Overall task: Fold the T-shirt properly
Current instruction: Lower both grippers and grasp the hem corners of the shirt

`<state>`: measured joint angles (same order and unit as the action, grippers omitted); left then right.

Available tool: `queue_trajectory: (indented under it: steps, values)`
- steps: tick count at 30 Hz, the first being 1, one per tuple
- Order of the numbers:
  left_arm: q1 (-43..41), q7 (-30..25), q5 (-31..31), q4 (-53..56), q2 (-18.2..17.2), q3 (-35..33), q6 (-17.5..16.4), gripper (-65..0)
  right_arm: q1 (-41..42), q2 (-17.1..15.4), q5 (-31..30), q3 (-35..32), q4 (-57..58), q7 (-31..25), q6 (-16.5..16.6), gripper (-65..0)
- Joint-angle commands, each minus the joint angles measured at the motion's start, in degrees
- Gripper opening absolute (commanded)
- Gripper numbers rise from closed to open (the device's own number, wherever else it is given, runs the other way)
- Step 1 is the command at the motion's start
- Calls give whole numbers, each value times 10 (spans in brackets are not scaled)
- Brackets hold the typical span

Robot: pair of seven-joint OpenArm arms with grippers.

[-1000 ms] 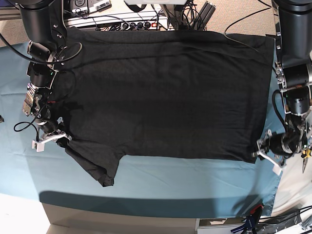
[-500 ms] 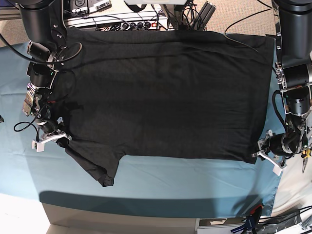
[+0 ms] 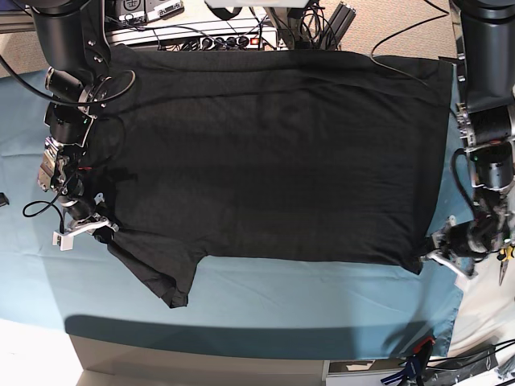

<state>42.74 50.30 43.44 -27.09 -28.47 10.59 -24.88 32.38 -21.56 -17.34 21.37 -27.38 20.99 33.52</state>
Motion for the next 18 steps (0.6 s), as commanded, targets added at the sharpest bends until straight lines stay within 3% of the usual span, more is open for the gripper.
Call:
queue_trajectory:
  steps: [1,13,17,18]
  values:
    - [22,-1,23,-8,-14,1,-7,-650,8,-10,13,1,-4,18,-7,-650]
    - [22,43,71,-8,-22,1,-19,-650,8,-10,-19,1,-47,46,-4,-650]
    - [22,81,115,-8,-22,1,-37,-650,7,-10,-56,1,-47,66,62,-650]
    - [22,88,127,-8,-22,1,-37,-650,7,-10,-61,1,-47,70,65,-650]
